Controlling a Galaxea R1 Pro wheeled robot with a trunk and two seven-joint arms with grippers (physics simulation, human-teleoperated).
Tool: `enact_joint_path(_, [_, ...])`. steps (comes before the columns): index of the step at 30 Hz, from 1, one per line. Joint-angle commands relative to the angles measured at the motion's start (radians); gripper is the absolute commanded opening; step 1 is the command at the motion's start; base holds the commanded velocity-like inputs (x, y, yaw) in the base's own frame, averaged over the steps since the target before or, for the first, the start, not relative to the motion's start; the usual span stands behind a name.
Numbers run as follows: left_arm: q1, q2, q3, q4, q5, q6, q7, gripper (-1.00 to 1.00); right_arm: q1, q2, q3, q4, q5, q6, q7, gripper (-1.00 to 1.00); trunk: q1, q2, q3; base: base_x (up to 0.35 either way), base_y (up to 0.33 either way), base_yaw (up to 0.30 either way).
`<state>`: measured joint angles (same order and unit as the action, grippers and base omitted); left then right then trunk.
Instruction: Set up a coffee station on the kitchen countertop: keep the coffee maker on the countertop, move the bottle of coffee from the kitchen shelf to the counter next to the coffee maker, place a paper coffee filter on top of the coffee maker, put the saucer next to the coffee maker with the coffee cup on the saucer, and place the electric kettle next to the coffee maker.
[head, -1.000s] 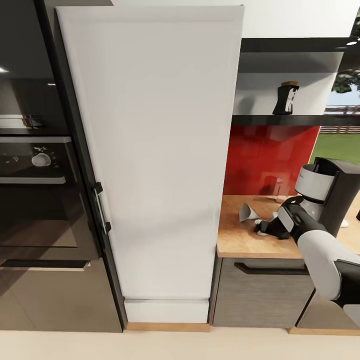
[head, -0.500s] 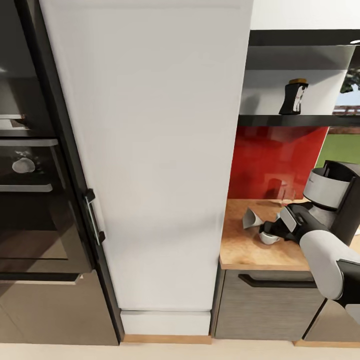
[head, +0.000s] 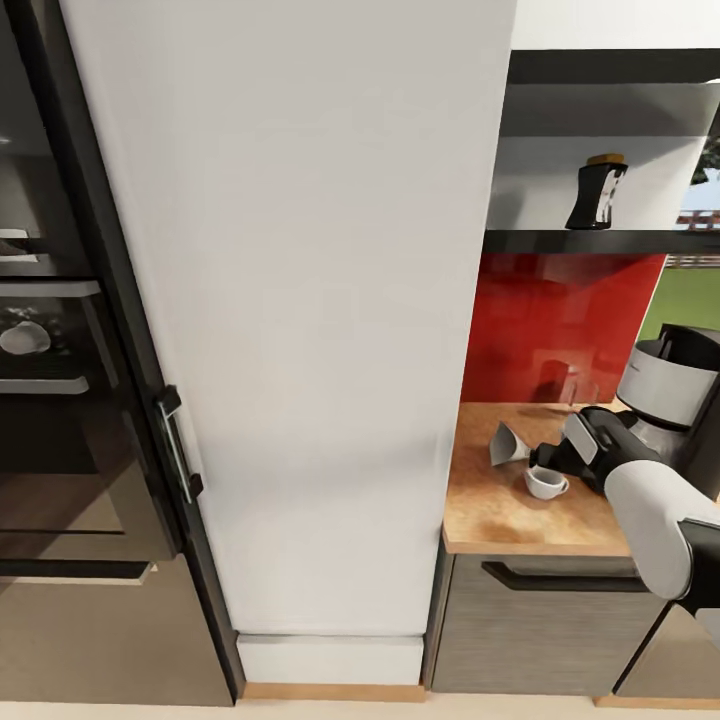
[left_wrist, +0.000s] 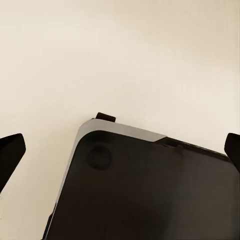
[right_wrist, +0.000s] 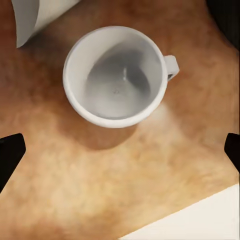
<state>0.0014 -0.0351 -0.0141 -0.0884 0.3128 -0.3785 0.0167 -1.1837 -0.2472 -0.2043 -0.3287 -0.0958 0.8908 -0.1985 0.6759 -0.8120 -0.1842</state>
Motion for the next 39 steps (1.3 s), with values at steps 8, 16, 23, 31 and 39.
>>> enact_joint_path(8, [0.0,-0.001,-0.004,0.002,-0.006,-0.003,0.002,1.0,-0.001,-0.022,-0.003,0.038,-0.01,-0.006,-0.018,1.0,0.0,-0.001,-0.001,0.005,-0.024,0.0])
enact_joint_path(16, [0.0,0.0,-0.005,0.002,-0.007,-0.003,0.002,1.0,-0.001,-0.032,0.0,0.08,-0.011,-0.015,-0.018,1.0,0.0,-0.001,-0.001,0.035,-0.097,0.0])
enact_joint_path(23, [0.0,0.001,-0.004,0.002,-0.007,-0.003,0.002,1.0,-0.001,-0.031,0.0,0.082,-0.01,-0.015,-0.018,1.0,0.0,-0.001,-0.001,0.003,-0.005,0.0])
enact_joint_path(31, [0.0,0.001,-0.004,0.002,-0.006,-0.002,0.002,1.0,-0.001,-0.026,0.002,0.082,-0.004,-0.015,-0.018,1.0,0.0,-0.001,-0.001,0.191,0.0,0.0])
enact_joint_path(39, [0.0,0.001,-0.004,0.003,-0.006,-0.003,0.002,1.0,-0.001,-0.03,0.003,0.083,-0.003,-0.019,-0.018,1.0,0.0,-0.001,-0.001,0.032,0.0,0.0])
